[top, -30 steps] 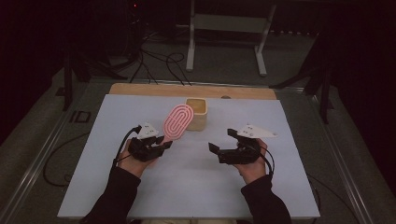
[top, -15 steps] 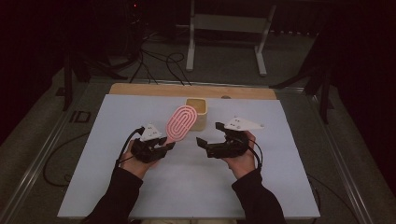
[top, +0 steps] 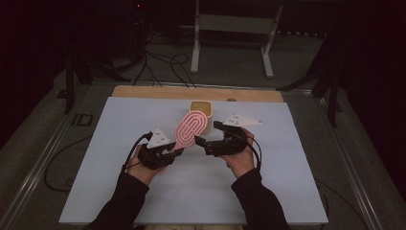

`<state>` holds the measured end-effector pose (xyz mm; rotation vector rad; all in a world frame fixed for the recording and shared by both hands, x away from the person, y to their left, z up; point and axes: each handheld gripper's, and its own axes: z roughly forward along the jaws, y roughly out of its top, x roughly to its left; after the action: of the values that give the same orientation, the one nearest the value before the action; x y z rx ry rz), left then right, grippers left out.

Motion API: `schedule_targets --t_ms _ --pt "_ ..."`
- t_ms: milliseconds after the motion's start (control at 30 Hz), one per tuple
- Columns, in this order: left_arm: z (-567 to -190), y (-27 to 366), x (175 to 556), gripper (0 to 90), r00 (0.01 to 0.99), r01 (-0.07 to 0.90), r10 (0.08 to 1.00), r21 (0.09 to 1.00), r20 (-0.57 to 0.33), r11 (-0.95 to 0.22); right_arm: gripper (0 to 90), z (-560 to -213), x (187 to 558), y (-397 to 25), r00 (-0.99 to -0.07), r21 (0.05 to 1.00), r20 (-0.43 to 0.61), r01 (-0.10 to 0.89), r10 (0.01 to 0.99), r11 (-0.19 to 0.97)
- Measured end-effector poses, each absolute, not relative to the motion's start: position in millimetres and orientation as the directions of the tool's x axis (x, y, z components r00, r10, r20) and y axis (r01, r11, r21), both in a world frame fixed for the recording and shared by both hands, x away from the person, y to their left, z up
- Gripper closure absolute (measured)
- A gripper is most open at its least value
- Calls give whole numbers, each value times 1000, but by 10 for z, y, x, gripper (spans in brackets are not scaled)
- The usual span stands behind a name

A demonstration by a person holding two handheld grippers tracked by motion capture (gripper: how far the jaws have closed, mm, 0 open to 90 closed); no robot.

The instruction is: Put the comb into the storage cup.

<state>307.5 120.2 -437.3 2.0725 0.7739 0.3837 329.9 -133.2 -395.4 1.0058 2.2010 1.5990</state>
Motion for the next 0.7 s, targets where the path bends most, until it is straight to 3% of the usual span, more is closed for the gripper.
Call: schedule_targets --t_ms 400,600,700 --pt "-4375 1164 3047 701 777 351 630 830 1 -434 92 -3976 3432 -1268 -724 889 246 433 645 148" --pt "-4380 1150 3039 701 780 342 626 835 4 -431 157 -3978 3448 -1221 -726 872 280 467 628 150" --pt "-4377 1144 3031 700 784 332 621 841 6 -428 237 -3983 3459 -1208 -719 867 297 479 628 139"
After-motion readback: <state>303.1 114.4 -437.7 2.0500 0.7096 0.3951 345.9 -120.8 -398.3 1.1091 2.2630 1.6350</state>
